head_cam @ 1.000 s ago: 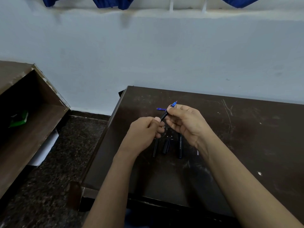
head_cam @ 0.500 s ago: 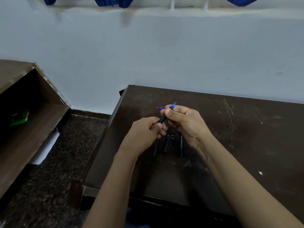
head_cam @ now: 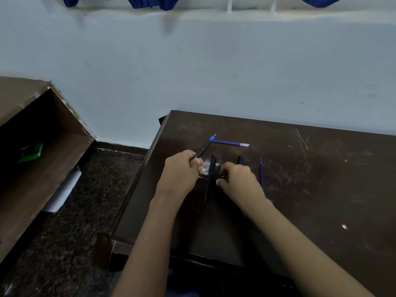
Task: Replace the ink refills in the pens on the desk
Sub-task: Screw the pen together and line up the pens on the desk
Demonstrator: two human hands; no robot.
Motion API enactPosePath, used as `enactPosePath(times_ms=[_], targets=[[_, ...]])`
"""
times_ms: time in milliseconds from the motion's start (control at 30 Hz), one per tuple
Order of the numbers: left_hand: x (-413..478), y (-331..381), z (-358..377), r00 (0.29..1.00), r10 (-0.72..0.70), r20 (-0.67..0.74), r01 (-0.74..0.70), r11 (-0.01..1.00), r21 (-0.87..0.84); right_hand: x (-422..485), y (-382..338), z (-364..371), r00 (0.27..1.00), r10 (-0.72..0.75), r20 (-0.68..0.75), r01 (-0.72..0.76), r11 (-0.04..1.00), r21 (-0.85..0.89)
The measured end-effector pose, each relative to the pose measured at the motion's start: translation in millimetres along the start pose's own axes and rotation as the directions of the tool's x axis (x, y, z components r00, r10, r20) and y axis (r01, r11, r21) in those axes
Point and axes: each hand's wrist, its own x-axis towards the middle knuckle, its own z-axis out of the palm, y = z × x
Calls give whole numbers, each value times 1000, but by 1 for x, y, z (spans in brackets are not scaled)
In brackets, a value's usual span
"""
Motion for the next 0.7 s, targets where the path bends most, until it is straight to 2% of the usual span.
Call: enactPosePath(times_ms=[133,467,567,600,633,667,700], targets=[[0,1,3,1000,10,6,-10,1000,18,-5,-7,17,989,4,149,5,998,-59],[0,1,3,999,18,38,-19,999,30,-5,-5,23,992,-1,130,1,1000,5],[0,3,4,999,7,43,-8,1000,30,1,-1,17,995,42,90,-58,981,184],[0,3,4,999,6,45,-7,1000,30,4,-1,11,996,71,49,-83,936,341],[0,4,3,999,7,50,-8,1000,30,7,-1,4,993,118,24,-112,829,548],[0,5,3,998,8,55,-10,1000,25,10,-2,-7,986,167,28,-130,639,758],[0,5,3,998,9,61,-10,1000,17,12,-4,-17,980,195,43,-119,401,908]])
